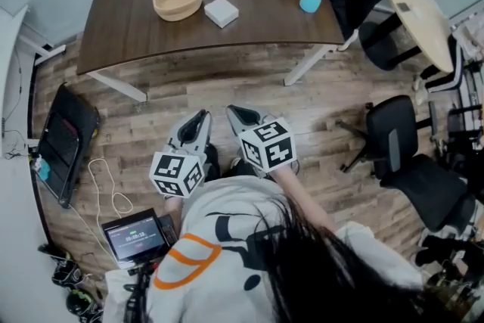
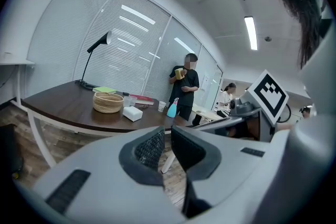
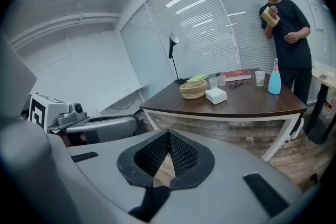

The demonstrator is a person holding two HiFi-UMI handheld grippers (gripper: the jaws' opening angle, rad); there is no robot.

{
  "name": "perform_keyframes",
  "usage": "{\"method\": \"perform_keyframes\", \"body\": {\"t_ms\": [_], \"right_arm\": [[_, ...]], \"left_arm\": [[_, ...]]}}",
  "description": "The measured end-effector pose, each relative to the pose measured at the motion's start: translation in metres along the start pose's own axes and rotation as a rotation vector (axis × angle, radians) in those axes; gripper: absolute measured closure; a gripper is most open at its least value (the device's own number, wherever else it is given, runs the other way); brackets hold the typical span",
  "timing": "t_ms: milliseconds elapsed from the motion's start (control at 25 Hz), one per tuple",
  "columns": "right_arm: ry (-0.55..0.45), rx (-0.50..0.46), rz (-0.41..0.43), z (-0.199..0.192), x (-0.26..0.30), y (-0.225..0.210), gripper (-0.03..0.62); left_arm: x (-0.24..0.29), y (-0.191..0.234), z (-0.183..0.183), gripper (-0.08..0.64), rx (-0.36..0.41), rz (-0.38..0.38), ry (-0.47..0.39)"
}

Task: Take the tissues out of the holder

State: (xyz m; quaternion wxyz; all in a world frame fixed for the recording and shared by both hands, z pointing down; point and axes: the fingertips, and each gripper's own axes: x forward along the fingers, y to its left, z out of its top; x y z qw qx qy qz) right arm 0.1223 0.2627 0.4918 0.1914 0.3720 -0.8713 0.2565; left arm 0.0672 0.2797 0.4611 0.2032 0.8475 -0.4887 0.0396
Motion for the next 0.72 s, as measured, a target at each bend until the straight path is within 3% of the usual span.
{"method": "perform_keyframes", "body": {"t_ms": [720], "right_arm": [[-0.031, -0.016, 0.0, -0.015, -0.022, 0.006, 0.581]], "left_arm": [[-0.017, -0.024, -0.012, 0.523, 0.021, -0.005, -0.011]]}}
